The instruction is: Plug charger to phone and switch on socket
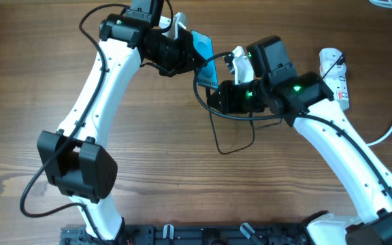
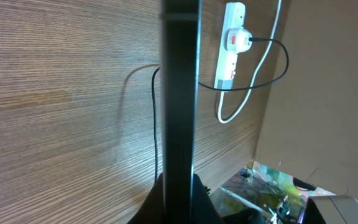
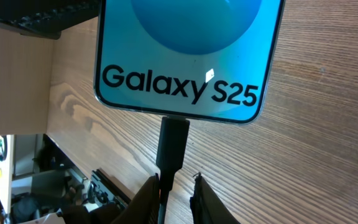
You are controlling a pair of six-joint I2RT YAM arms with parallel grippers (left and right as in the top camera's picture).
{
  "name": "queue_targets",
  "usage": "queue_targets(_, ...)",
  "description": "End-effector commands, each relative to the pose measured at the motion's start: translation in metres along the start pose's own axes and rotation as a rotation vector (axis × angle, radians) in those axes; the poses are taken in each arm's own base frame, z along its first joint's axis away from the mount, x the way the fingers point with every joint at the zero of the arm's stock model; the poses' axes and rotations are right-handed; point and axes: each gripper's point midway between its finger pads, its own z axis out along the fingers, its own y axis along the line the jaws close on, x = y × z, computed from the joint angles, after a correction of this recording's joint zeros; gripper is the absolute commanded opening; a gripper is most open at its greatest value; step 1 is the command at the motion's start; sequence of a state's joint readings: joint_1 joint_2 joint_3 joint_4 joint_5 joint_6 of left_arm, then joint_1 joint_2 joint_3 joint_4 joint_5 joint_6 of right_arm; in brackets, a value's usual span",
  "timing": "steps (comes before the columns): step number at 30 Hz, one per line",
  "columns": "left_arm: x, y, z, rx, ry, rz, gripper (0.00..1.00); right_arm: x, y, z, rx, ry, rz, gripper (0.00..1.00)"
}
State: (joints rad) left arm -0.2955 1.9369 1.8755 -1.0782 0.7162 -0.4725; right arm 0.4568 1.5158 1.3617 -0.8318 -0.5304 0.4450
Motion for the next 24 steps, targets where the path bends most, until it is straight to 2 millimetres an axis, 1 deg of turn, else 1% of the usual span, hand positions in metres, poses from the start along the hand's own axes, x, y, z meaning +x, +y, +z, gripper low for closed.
queue_targets(1, 0.009, -0.019, -0.01, 0.059, 0.011, 0.045, 0.04, 0.0, 0.002, 0.002, -0.009, 0.007, 0.023, 0.2)
queue_targets(5, 0.012, -0.021, -0.009, 0.062, 0.018, 0.05, 0.04, -0.001, 0.003, 0.002, -0.01, 0.004, 0.025, 0.2)
queue_targets(8, 0.012, -0.022, -0.008, 0.063, 0.019, 0.05, 0.04, 0.0, 0.003, 0.002, -0.01, 0.004, 0.025, 0.17)
queue_targets(10, 0.015, -0.026, -0.008, 0.086, 0.034, 0.051, 0.04, 0.0, 0.003, 0.002, -0.011, 0.005, 0.03, 0.17)
queue_targets(14, 0.016, -0.027, -0.008, 0.09, 0.037, 0.052, 0.04, 0.0, 0.005, 0.002, -0.02, 0.01, 0.029, 0.15)
queue_targets(18, 0.016, -0.026, -0.008, 0.089, 0.04, 0.049, 0.04, 0.0, 0.005, 0.002, -0.02, 0.008, 0.031, 0.11)
queue_targets(19, 0.017, -0.026, -0.008, 0.088, 0.042, 0.047, 0.04, 0.0, 0.005, 0.002, -0.02, 0.008, 0.031, 0.1)
queue_targets(20, 0.018, -0.026, -0.008, 0.087, 0.045, 0.045, 0.04, -0.001, 0.005, 0.002, -0.021, 0.005, 0.03, 0.06)
queue_targets(24, 0.022, -0.025, -0.009, 0.088, 0.062, 0.034, 0.04, -0.005, 0.007, 0.002, -0.03, -0.012, 0.018, 0.05)
